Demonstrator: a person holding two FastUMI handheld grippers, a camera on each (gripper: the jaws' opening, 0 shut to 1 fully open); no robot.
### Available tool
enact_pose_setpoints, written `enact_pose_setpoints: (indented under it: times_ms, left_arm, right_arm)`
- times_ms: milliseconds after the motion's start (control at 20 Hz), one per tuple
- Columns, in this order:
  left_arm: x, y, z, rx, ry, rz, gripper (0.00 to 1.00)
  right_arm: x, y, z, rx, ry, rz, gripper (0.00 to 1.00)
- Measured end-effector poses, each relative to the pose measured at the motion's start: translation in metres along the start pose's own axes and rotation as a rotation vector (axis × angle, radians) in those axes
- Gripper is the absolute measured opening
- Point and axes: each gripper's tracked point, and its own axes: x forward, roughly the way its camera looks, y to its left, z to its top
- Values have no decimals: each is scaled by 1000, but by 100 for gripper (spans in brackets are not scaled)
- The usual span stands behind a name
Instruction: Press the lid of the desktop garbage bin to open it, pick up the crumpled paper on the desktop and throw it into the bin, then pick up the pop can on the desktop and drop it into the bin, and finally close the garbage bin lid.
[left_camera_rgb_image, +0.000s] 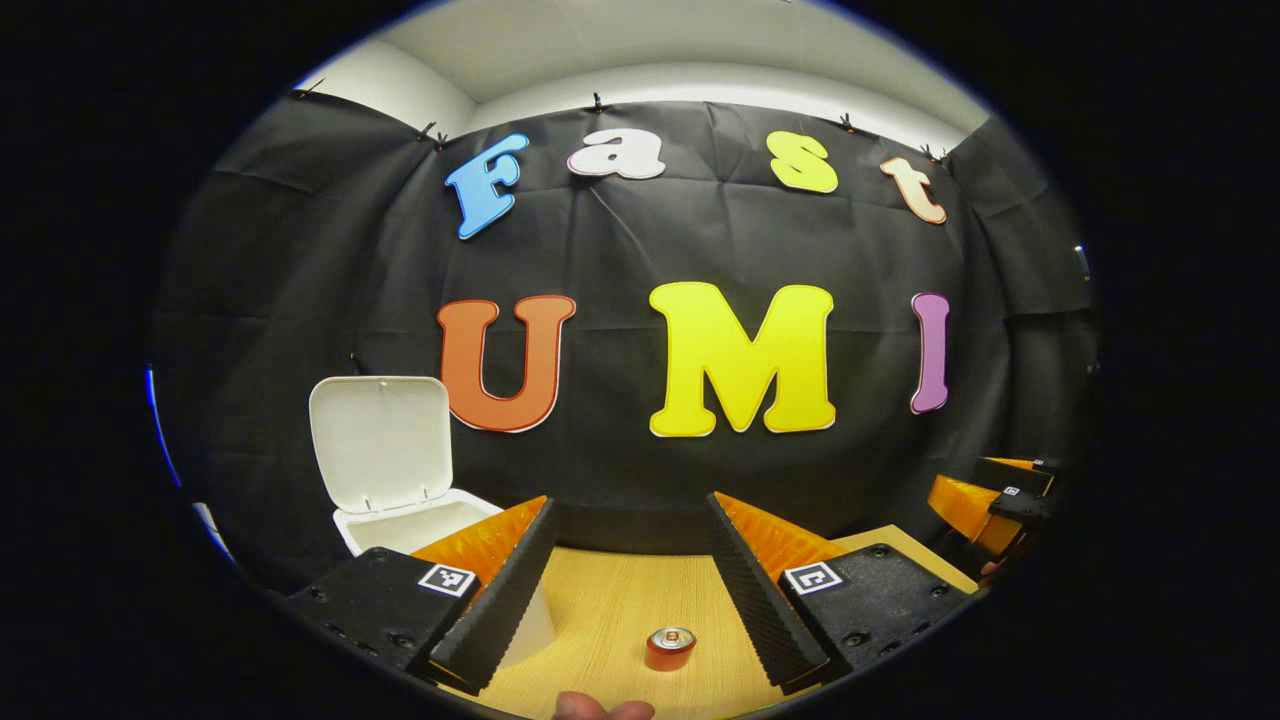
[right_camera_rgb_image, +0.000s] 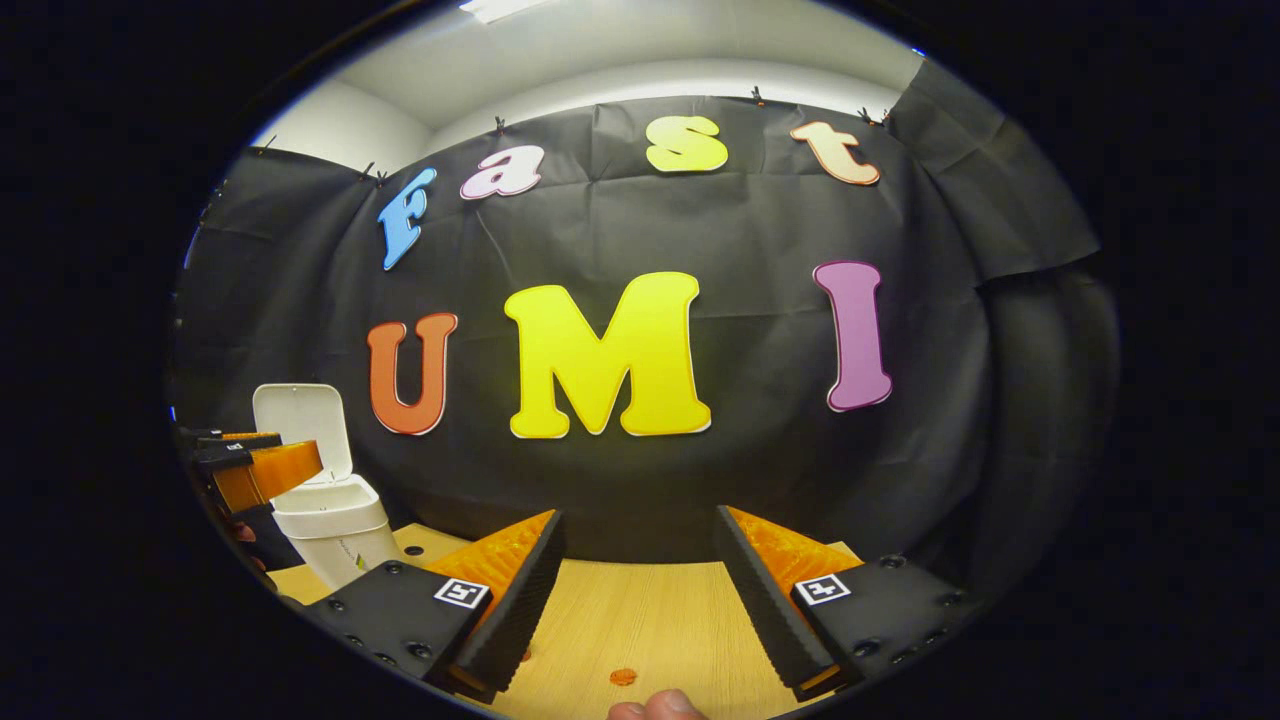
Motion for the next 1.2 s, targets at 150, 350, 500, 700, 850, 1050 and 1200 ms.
enact_pose_setpoints:
  times_ms: [150, 350, 500, 700, 850, 1050, 1200]
  left_arm:
    - [-10, 1, -7, 21, 14, -9, 96]
    - [-23, 4, -9, 20, 26, -11, 96]
    - [-31, 4, 4, 7, 13, -12, 95]
    - [-39, 8, 17, 54, -11, -8, 95]
    - [-45, 14, 16, 53, -7, 10, 95]
    - [-54, 26, 6, 45, 17, 60, 96]
    - [-59, 30, -5, 23, 53, 86, 95]
  right_arm:
    - [2, -3, -31, -8, 57, 2, 95]
    - [9, 6, -81, -45, 145, 49, 95]
    - [17, 6, -131, -57, 236, 73, 95]
    - [32, 7, -190, -56, 358, 89, 95]
    - [45, 9, -231, -82, 430, 102, 95]
    - [53, 14, -281, -117, 540, 124, 95]
    - [59, 13, -313, -110, 608, 122, 95]
